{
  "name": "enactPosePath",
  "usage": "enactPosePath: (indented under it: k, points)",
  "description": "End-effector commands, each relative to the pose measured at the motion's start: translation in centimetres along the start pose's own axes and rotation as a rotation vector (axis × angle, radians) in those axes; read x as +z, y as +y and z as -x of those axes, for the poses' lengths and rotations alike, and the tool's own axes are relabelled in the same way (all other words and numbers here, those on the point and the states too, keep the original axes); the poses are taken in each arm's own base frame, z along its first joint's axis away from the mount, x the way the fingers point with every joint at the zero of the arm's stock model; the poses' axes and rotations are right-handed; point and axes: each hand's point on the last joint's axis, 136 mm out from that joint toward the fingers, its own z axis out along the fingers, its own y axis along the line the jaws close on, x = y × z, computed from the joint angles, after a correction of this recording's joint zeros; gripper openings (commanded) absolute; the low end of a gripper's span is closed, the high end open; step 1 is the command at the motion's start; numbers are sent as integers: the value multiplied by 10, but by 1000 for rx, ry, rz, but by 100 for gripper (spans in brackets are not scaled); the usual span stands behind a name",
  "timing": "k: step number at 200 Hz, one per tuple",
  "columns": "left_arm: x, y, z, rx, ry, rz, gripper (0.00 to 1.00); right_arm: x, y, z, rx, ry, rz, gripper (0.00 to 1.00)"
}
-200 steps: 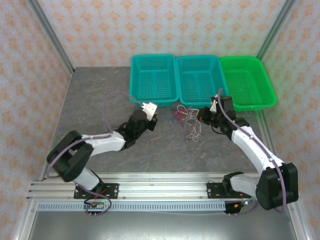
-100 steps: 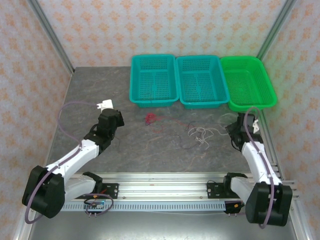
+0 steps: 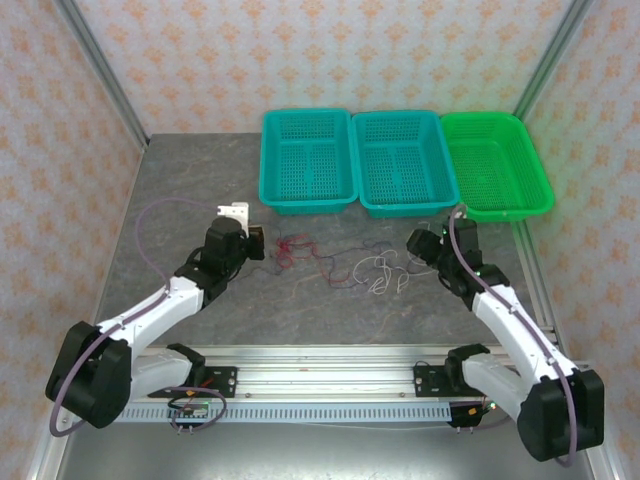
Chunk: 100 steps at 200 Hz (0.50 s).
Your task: Untangle the cables
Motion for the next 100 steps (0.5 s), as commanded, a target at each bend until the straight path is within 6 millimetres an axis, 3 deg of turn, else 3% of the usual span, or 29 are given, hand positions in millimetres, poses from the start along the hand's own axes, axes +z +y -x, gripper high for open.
enactPosePath:
  k: [1,28,53,75,100]
  points:
    - [-11,-24,24,72,-36,-76,0,-20,75,20,-299,-117,201,72]
    - [-18,-46,35,116,-57,-136,0,-13,162,-21,-612,-121,452,80]
    - [-25,-62,44,123,-77,-188,0,1,227,-46,-647,-119,654,86]
    - [-32,-72,54,120,-103,-218,0,27,266,-70,-697,-118,723,92]
    - [-41,-82,65,125,-124,-256,0,58,292,-89,-782,-157,750,94]
